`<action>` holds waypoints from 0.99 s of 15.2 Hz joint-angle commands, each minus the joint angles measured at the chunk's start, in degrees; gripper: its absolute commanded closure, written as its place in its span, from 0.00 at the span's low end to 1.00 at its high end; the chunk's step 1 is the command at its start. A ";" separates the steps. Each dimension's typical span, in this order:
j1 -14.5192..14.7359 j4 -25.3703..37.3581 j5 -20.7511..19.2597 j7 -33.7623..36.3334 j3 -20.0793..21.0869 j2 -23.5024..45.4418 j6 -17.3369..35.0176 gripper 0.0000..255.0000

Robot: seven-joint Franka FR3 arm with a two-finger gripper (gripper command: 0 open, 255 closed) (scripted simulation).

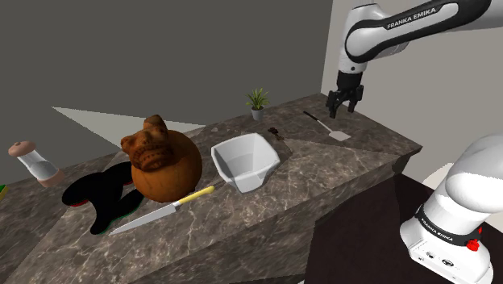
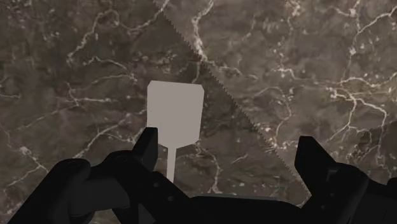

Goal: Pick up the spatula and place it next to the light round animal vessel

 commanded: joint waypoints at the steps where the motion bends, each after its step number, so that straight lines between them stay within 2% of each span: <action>1: -0.47 0.75 -0.64 -0.33 -0.48 3.91 4.46 0.00; 10: -2.06 8.28 -2.37 -0.42 -2.10 21.03 19.36 0.00; 15: -2.15 7.80 -2.07 -0.68 -2.24 23.98 23.06 0.00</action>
